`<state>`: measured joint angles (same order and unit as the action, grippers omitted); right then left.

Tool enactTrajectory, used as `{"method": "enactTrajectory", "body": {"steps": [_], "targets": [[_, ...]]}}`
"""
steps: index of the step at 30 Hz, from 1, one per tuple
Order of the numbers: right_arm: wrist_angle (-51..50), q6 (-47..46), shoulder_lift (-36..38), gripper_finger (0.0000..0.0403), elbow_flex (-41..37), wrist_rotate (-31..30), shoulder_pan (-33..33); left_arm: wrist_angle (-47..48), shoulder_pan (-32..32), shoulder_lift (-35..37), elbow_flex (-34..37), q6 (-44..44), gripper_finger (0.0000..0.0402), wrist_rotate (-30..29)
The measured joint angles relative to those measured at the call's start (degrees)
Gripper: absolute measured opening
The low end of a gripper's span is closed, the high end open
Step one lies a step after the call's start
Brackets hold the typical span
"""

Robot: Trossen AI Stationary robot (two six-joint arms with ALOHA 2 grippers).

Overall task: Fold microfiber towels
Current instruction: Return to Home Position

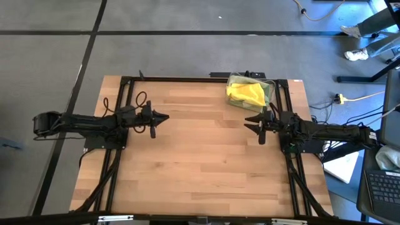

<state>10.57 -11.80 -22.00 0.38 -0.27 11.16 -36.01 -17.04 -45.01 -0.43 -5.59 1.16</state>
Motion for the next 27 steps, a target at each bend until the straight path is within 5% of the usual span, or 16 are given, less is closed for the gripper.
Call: {"method": "enactTrajectory", "body": {"steps": [27], "targets": [[0.3, 0.3, 0.0, 0.0156, 0.0, 0.0, 0.0, 0.6, 0.0, 0.0, 0.0, 9.3, 0.0020, -0.2]]}}
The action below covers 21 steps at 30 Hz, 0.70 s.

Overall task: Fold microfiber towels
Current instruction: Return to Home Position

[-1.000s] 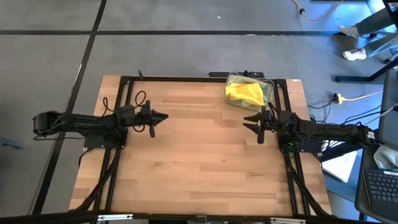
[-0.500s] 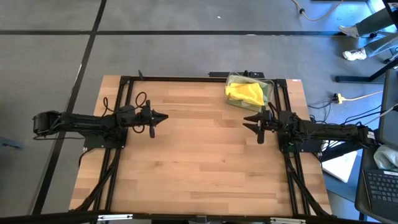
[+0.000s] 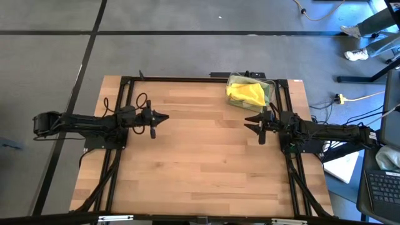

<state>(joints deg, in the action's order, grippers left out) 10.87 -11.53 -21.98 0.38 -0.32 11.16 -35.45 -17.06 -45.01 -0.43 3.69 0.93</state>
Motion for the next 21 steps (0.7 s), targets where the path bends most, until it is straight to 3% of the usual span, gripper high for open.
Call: {"method": "enactTrajectory", "body": {"steps": [21], "targets": [[0.0, 0.0, 0.0, 0.0156, 0.0, 0.0, 0.0, -2.7, 0.0, 0.0, -0.1, -0.1, 0.0020, 0.0]]}}
